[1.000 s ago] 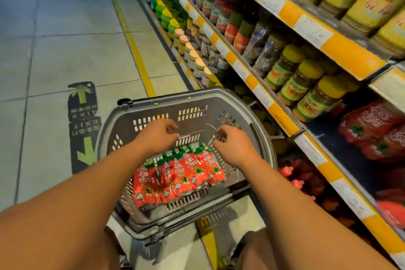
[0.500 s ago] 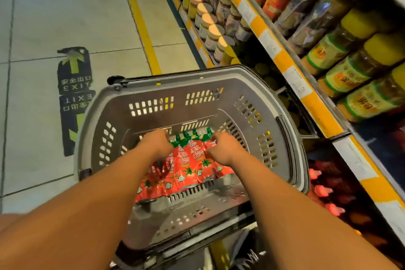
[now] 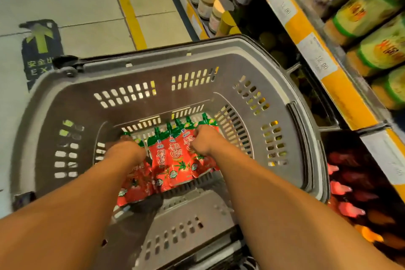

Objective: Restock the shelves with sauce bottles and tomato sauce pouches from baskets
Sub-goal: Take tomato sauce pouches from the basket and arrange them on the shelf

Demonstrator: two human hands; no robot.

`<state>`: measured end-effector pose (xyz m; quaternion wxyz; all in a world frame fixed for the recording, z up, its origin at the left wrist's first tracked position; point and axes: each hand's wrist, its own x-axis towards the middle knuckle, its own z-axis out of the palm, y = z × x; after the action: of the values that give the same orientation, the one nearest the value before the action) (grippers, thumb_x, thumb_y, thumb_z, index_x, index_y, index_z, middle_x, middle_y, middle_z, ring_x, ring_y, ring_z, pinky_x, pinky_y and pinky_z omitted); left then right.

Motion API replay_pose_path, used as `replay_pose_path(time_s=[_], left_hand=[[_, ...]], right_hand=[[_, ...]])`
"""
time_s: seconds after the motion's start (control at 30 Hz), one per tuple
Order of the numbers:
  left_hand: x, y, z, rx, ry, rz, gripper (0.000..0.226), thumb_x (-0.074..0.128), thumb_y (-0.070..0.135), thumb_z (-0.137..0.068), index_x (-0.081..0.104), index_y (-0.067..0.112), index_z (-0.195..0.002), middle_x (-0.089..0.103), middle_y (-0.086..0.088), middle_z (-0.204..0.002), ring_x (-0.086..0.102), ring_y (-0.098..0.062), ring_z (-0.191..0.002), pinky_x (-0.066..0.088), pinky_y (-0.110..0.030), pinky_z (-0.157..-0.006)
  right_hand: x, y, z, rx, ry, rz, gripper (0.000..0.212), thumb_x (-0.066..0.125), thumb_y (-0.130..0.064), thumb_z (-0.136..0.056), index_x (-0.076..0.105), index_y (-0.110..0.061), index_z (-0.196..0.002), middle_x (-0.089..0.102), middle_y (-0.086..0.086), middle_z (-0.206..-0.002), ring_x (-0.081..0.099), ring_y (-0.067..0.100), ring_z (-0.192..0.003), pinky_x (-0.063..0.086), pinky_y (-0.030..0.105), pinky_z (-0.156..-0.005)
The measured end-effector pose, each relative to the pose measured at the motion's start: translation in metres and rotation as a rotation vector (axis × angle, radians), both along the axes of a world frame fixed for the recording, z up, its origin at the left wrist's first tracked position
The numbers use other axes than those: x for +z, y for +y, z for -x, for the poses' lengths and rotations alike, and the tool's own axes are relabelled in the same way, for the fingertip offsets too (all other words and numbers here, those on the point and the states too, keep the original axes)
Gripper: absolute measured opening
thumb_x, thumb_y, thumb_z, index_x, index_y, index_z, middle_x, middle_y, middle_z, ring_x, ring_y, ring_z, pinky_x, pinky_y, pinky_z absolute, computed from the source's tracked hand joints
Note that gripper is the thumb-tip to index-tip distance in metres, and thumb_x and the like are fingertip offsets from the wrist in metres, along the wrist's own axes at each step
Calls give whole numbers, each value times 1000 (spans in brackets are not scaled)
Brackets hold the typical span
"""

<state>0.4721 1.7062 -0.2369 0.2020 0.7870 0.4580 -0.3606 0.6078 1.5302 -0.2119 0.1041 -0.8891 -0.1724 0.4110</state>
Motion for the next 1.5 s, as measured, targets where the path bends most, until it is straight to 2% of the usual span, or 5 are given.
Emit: replay_pose_path(time_s=[0.5,0.77,1.1,1.37,1.5], left_hand=[[-6,-10,16,310,-18,-19,110,68,15,-96,-21,10,-161,44,-28,-153,49,-44,-138,47,-52,-109],[-17,-19,20,142,79,141,56,66,42,-96,58,9,-142,59,-16,-141,60,-34,-126,52,-41,-102],[-17,-31,19,251,-33,137,40,63,30,-99,63,2,-127,65,-18,-130,65,-34,-114,57,-39,-93],[14,-44,15,318,-233,213,9,59,8,-91,61,2,-85,64,-15,-87,62,-31,-80,48,-33,-63],[42,-45,13,409,-433,350,20,61,-6,-76,67,-4,-95,69,-21,-82,66,-31,-68,46,-33,-57]], right_hand=[[-52,-8,10,-157,116,194,95,89,-28,-67,40,-10,-146,62,15,-130,63,37,-118,56,48,-97],[-48,-10,12,-154,99,233,58,86,-26,-64,70,-4,-114,73,14,-104,72,30,-93,58,34,-70],[-20,-2,13,-97,216,178,11,79,-11,-76,74,-2,-73,73,18,-79,68,28,-68,59,39,-70],[36,-9,7,-250,160,49,31,77,-4,-79,56,-12,-58,53,5,-59,47,17,-51,38,26,-50],[93,-32,11,-343,153,-71,29,76,1,-83,57,-7,-62,60,10,-56,52,22,-54,43,33,-56]])
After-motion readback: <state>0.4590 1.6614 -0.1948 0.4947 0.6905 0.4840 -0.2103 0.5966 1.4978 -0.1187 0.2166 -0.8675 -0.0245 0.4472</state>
